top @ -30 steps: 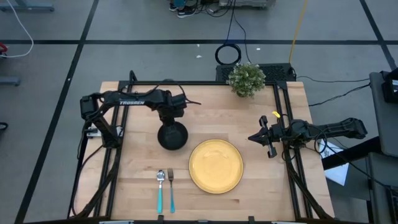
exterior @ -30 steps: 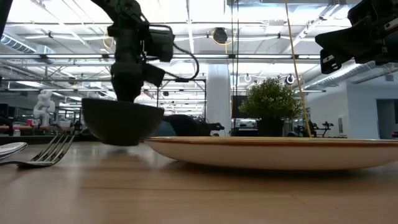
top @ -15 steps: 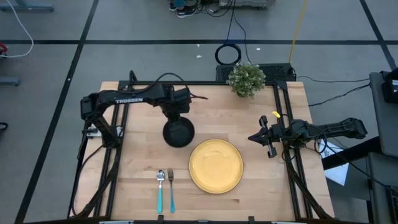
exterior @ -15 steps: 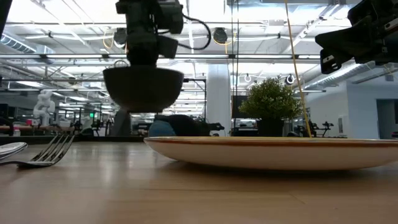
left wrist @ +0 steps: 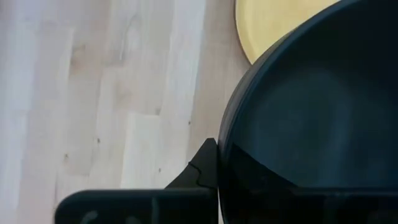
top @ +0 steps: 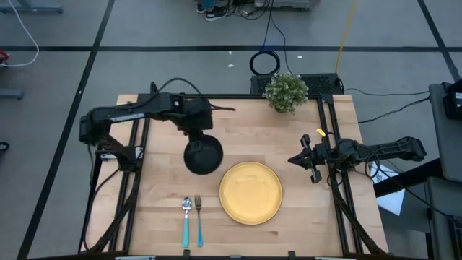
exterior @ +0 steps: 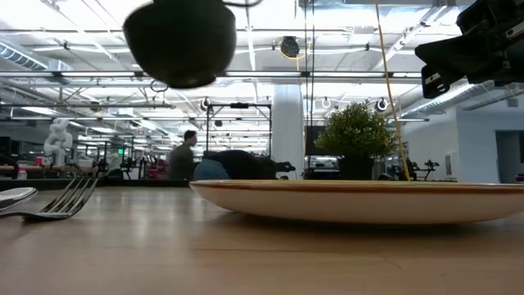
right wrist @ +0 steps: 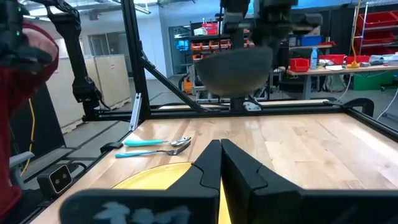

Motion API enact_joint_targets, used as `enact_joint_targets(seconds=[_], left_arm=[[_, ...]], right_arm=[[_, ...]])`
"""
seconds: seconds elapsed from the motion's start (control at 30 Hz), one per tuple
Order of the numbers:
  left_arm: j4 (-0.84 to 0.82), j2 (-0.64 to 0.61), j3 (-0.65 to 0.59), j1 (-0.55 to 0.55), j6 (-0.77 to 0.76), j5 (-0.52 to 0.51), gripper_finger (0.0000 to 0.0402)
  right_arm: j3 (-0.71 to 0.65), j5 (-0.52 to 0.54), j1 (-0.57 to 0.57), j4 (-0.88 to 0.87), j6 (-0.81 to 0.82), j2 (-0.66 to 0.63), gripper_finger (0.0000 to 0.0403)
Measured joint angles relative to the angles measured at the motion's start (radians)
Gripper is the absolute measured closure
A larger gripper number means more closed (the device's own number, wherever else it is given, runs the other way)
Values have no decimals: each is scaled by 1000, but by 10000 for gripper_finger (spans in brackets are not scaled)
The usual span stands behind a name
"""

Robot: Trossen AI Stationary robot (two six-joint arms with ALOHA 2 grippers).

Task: Set table place
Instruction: Put the black bowl on the yellow plate

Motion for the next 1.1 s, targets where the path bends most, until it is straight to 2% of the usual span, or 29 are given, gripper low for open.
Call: enact_joint_targets(seconds=[0.17, 0.4, 0.57, 0.77, 1.1], left_arm=[[4, -72, -11, -7, -40, -48, 398], [-10, -123, -82, -6, -48, -50, 398], [85, -244, -199, -15, -88, -15, 398], [173, -413, -327, -15, -204, -42, 398], [350, -517, -571, -102, -317, -22, 398]], right_arm=[[0, 0, 0, 0, 0, 0, 403], [0, 0, 0, 0, 0, 0, 403], [0, 0, 0, -1, 1, 0, 403], [0, 0, 0, -2, 5, 0, 403], [0, 0, 0, -2, 2, 0, 403]])
